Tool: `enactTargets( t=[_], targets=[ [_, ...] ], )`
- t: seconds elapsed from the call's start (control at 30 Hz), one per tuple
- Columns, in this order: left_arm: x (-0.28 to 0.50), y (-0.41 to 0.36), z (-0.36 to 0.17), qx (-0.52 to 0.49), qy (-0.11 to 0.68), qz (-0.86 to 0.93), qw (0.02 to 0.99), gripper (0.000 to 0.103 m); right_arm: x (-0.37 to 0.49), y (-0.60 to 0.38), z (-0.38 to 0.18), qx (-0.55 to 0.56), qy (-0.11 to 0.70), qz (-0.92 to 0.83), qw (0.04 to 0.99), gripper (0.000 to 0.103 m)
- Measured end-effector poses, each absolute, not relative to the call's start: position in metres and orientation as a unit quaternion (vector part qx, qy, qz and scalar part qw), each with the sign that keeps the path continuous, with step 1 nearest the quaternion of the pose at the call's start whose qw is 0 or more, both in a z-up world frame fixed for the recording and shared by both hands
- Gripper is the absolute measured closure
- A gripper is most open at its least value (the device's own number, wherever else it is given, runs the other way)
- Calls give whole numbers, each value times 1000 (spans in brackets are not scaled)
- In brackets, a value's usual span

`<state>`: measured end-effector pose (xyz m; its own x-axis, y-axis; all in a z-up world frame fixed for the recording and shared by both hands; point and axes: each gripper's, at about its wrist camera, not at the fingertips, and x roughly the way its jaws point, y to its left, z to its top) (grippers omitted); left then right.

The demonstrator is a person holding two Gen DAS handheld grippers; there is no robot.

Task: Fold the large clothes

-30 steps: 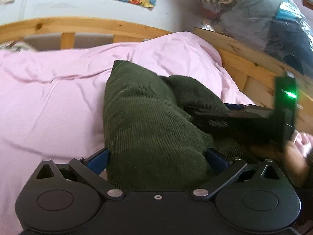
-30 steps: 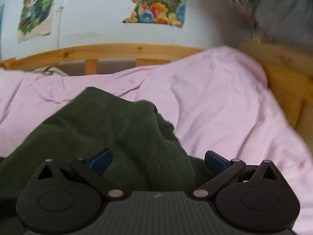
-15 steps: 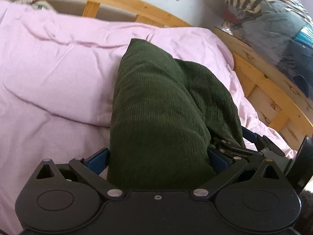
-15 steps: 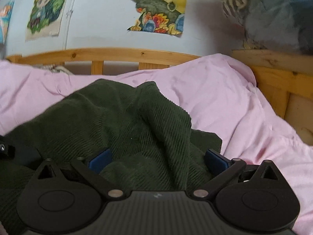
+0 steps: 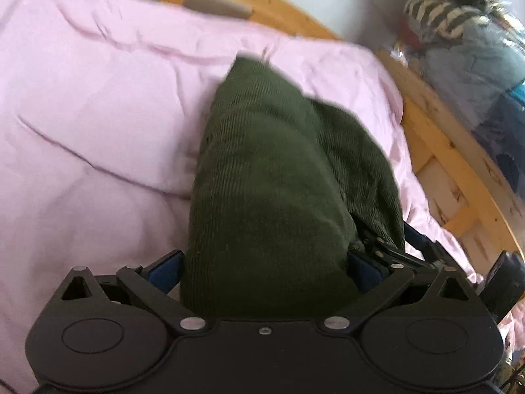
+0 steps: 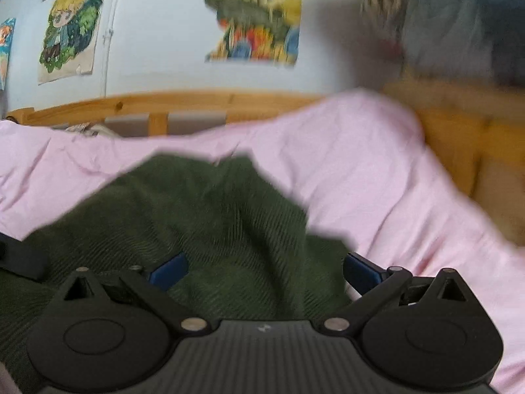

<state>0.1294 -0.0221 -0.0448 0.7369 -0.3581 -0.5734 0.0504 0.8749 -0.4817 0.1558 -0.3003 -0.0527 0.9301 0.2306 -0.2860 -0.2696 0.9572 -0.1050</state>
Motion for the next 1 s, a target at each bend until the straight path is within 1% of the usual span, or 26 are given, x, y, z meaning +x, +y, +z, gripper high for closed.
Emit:
enactTargets(
  t=[0.1,0.2,0.3,0.37,0.47,0.57,0.77,0.9,1.0],
  targets=[
    [98,-21,-22,-205,278,-122,930,1,133,-290,-33,-114,54,91,988,0],
    [80,-20,-10,-186,235,-81,951,1,122,-272,-22,-129,22,116,984,0],
    [78,-14,-8,-187,230,-15,955,1,119,-251,-30,-177,24,159,971,0],
    [81,-7,-10,-200,237,20,950,1,120,-240,-42,-213,41,182,959,1],
    [89,4,-18,-216,271,56,936,1,129,-245,-48,-171,73,191,964,1],
    [89,15,-24,-226,287,69,929,1,142,-250,-61,-141,111,187,966,1],
    [87,18,-28,-218,296,69,928,1,142,-249,-88,-143,84,170,972,1],
    [85,11,-27,-212,294,66,930,1,142,-251,-83,-138,90,169,972,1],
    [83,1,-25,-206,291,60,932,1,144,-265,-74,-104,113,181,972,0]
  ],
)
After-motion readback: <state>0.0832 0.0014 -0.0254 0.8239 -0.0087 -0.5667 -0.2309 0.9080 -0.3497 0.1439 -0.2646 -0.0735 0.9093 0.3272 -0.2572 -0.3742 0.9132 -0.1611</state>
